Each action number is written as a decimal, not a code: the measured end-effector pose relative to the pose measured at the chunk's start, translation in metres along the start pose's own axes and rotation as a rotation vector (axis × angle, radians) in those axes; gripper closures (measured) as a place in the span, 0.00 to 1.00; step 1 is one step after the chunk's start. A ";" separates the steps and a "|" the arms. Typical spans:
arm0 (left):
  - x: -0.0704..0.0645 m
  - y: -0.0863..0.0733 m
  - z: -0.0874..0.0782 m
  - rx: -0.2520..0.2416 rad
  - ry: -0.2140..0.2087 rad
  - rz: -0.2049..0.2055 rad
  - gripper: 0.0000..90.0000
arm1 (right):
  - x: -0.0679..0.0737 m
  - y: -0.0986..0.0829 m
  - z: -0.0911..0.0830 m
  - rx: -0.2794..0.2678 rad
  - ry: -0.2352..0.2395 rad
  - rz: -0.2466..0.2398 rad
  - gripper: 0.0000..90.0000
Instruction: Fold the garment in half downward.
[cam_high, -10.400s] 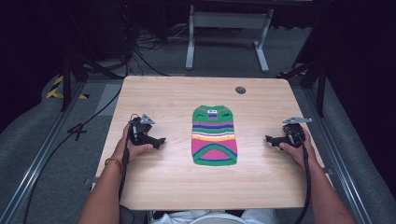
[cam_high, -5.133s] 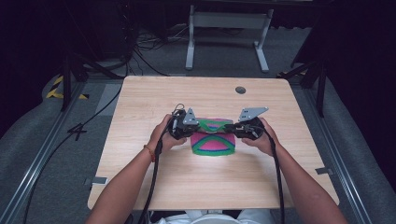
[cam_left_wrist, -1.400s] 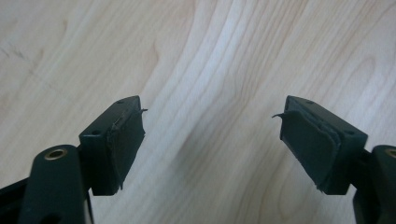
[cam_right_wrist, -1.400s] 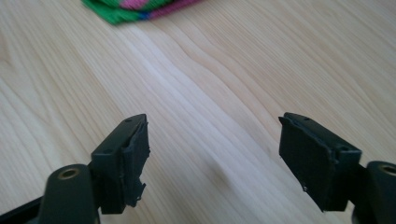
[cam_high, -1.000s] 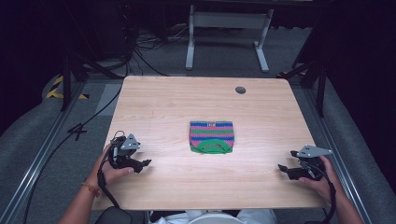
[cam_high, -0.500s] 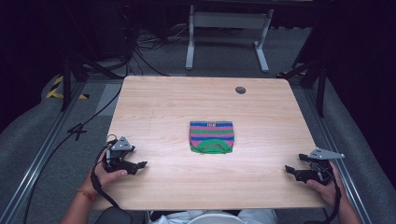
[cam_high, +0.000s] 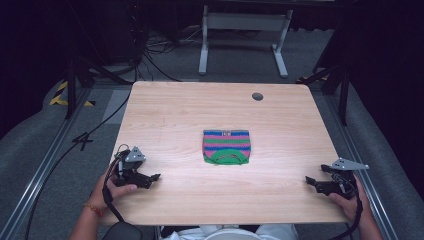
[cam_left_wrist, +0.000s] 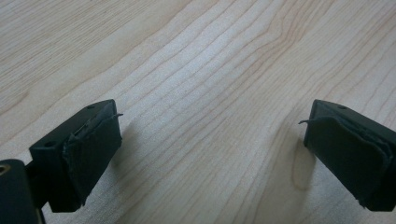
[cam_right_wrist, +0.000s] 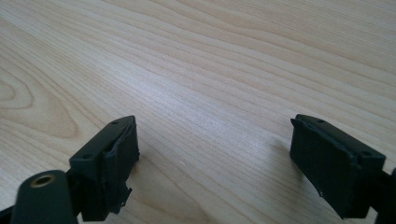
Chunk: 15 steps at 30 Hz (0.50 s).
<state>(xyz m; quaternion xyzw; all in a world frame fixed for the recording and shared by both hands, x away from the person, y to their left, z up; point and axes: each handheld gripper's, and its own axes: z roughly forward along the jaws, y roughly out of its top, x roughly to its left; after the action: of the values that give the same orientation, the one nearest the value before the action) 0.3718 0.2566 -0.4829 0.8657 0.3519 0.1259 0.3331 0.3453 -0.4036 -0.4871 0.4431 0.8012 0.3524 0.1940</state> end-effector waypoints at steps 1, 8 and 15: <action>0.000 0.000 0.000 0.000 0.000 0.000 0.05 | 0.000 0.000 0.000 0.000 0.000 0.000 0.18; 0.001 0.001 0.001 -0.002 0.005 0.007 0.04 | 0.000 0.001 0.000 -0.001 -0.001 0.011 0.17; 0.000 0.001 0.001 0.001 -0.001 0.000 0.04 | 0.000 0.001 0.001 0.000 -0.002 0.012 0.17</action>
<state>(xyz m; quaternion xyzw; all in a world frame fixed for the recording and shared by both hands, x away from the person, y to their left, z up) 0.3726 0.2561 -0.4832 0.8659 0.3517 0.1251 0.3329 0.3458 -0.4030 -0.4870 0.4482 0.7983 0.3531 0.1929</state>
